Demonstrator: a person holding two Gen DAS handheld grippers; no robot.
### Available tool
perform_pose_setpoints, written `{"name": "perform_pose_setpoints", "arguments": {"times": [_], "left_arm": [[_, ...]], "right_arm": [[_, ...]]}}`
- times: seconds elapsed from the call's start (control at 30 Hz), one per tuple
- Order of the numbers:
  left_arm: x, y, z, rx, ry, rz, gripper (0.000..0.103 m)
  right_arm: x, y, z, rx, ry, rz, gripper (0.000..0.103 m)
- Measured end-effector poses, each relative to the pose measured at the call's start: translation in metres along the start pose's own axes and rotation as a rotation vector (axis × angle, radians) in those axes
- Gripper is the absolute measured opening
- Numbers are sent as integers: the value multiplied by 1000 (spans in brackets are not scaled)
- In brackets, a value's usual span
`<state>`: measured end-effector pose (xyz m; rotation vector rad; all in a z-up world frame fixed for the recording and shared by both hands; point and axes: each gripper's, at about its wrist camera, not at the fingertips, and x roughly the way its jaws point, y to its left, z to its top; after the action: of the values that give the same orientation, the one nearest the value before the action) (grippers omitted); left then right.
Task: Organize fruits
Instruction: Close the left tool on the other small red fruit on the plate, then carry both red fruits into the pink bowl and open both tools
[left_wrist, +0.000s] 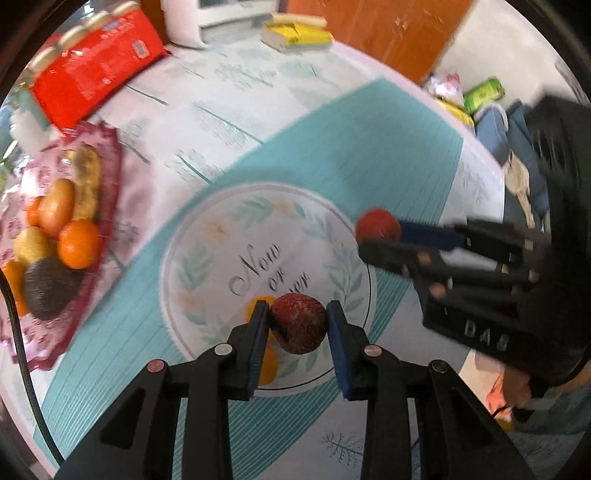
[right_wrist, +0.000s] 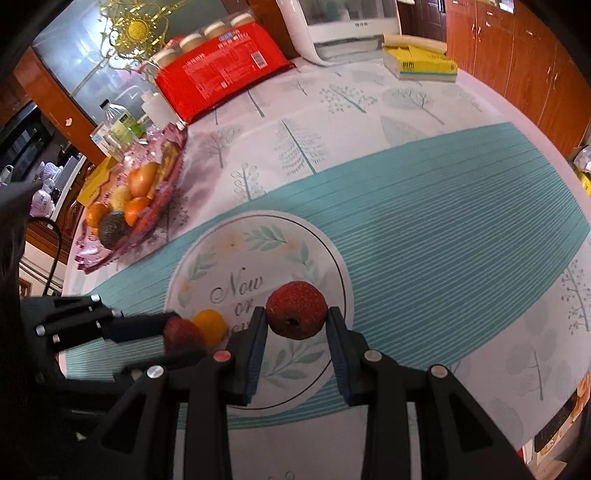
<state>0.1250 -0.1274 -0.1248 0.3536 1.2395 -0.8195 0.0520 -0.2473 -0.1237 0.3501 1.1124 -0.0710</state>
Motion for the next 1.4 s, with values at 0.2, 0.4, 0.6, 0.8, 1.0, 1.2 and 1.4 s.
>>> {"name": "perform_pose_setpoints", "arguments": {"times": [0.2,0.4,0.6,0.8,1.0,1.2,1.4], "left_arm": [[-48,21,5,-115,-86,0,30],[-96,50,-1,-203,-172,38,30],[-143,84,-10,-280,-250,91,30],[-188,119,-16,-326,-323,189,30],[-221,148,-11,-367,-377,278,30],[-222,173,1,-418,-396,344,30],[-180,198,13,-461,-325,356,30]], "right_arm": [[-31,23,2,-37,-59,3,33],[-60,53,12,-86,-115,26,33],[-90,90,33,-150,-185,67,33],[-112,132,62,-231,-256,98,33],[-120,167,96,-275,-325,129,33],[-99,195,131,-259,-334,162,33],[-49,211,146,-239,-271,164,33]]}}
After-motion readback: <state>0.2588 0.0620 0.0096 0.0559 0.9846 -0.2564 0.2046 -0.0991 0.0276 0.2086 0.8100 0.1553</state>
